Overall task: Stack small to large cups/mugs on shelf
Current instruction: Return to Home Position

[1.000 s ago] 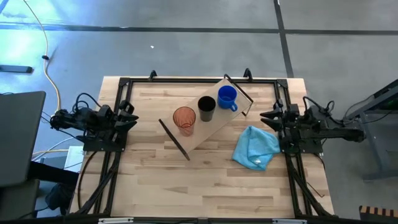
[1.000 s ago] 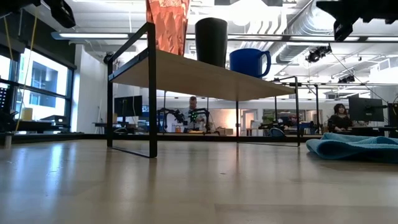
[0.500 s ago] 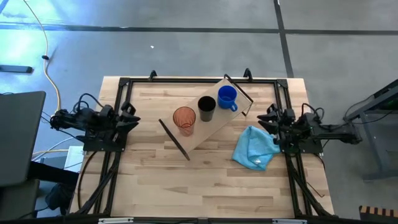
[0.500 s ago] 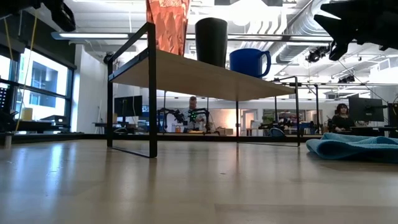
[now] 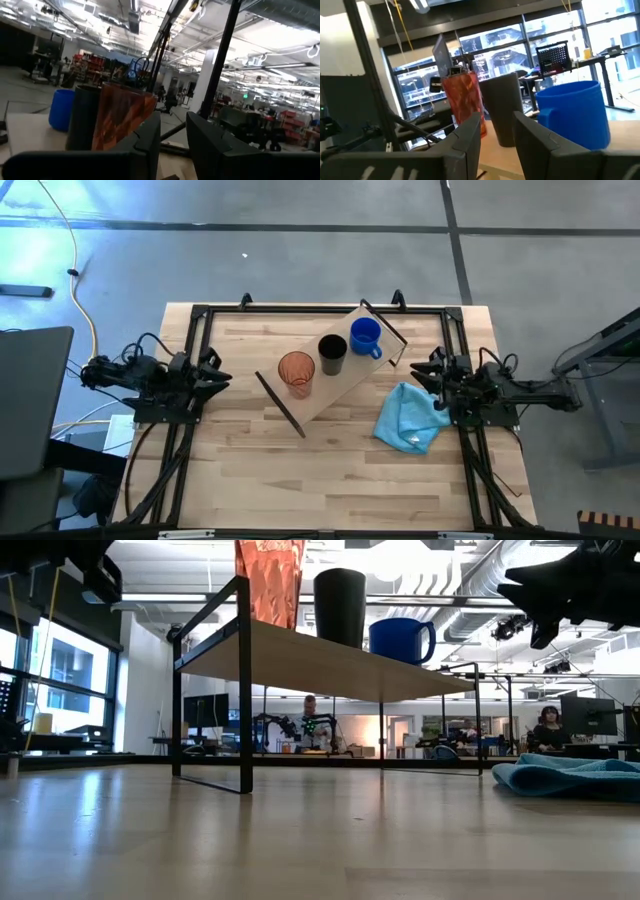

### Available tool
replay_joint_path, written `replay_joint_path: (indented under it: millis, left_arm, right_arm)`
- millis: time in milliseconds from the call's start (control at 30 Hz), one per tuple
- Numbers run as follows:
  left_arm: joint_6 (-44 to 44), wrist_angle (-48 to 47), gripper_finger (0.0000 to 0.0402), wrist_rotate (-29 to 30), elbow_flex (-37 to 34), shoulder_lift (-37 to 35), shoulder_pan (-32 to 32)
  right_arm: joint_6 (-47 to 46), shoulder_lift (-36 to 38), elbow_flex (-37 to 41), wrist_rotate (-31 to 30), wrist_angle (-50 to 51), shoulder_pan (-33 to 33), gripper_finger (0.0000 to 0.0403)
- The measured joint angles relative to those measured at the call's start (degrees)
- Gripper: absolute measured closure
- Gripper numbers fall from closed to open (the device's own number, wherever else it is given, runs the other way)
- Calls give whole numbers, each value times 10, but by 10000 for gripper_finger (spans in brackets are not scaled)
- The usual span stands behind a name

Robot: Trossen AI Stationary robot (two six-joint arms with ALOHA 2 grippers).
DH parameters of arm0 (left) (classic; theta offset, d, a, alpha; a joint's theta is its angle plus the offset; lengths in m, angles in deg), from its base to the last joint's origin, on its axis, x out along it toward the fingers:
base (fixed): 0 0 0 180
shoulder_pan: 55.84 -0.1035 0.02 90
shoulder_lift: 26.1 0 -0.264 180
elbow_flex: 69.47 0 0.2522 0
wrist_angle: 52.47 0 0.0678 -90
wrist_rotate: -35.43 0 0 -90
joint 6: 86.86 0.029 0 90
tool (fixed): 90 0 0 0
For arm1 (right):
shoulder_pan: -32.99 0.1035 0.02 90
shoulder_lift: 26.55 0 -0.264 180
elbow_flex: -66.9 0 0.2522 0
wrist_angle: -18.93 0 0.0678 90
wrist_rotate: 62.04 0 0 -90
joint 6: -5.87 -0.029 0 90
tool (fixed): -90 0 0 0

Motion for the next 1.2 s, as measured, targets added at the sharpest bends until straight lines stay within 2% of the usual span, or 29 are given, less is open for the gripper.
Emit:
replay_joint_path:
  millis: [200, 333, 467, 567, 700, 933, 1200]
  left_arm:
    - [84, 68, 318, -7, 0, 0, 0]
    - [94, 85, 318, -12, -2, 0, 0]
    - [79, 148, 318, -47, -43, 0, 0]
    - [63, 219, 318, -49, -94, 0, 0]
    - [47, 218, 318, -48, -100, 0, 0]
    - [79, 248, 318, -47, -101, 0, -1]
    - [81, 251, 318, -48, -101, 0, -1]
  right_arm:
    - [-14, 0, 0, -7, 0, 0, 299]
    - [-17, 0, 0, -23, -1, 0, 299]
    - [-12, 0, 0, -47, -2, 0, 299]
    - [-10, 0, 0, -58, -4, 0, 299]
    - [-14, 0, 0, -58, -7, 0, 299]
    - [-23, 0, 1, -58, -9, 0, 299]
    - [-22, 0, 1, -87, -9, 0, 299]
